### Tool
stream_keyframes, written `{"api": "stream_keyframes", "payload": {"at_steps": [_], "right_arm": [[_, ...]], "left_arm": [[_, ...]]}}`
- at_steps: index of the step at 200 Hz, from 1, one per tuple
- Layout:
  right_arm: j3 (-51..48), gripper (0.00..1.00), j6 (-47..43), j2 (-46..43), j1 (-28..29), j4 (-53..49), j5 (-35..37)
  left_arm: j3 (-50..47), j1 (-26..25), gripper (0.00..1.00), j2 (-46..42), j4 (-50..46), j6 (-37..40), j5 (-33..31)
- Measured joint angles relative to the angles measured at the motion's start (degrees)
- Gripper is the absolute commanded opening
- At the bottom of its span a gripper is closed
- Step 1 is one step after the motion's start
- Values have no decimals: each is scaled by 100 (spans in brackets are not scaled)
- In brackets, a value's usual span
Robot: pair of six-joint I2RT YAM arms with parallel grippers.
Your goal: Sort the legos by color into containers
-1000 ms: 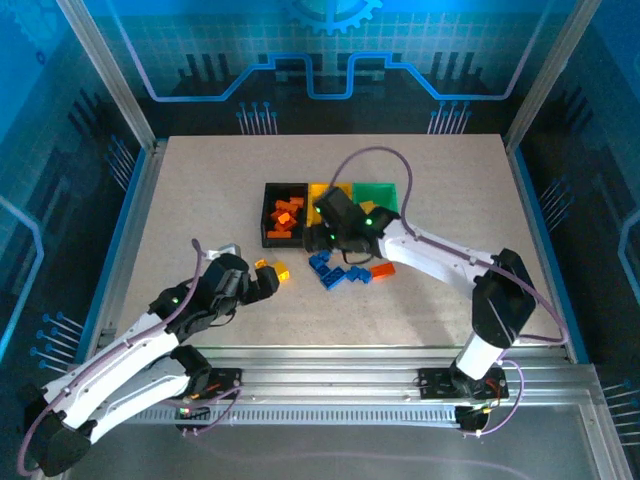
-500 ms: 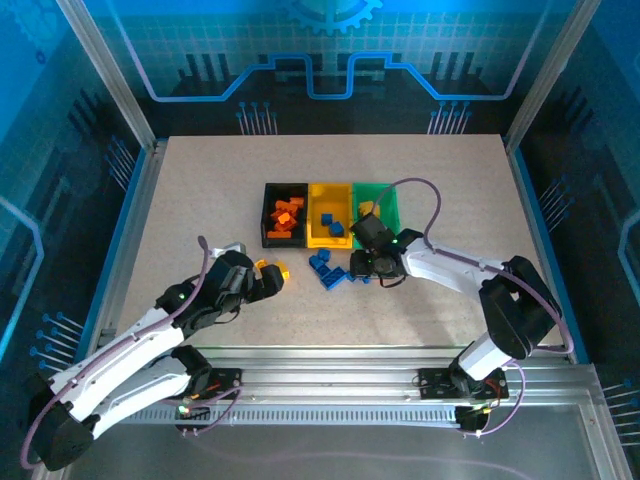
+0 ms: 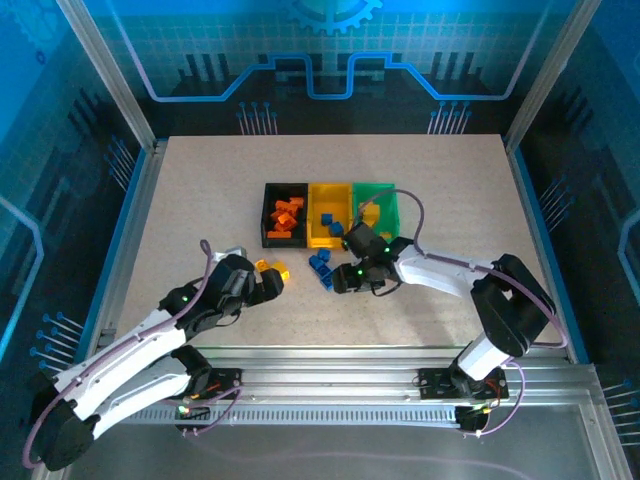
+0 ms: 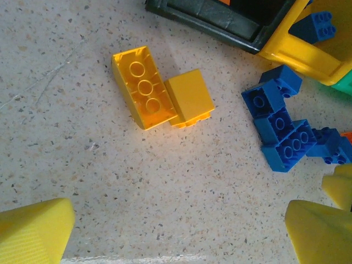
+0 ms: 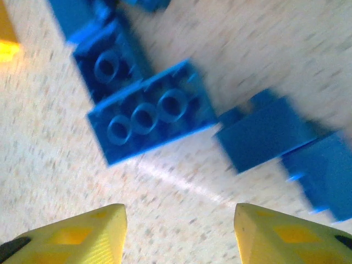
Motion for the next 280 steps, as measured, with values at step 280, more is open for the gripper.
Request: {"api": "stream_keyframes", "payload": {"at_steps": [280], "right_arm": [[44, 76, -166, 81, 339, -483, 763]], "left_arm": [[-483, 59, 99, -219, 256, -291, 214]]}}
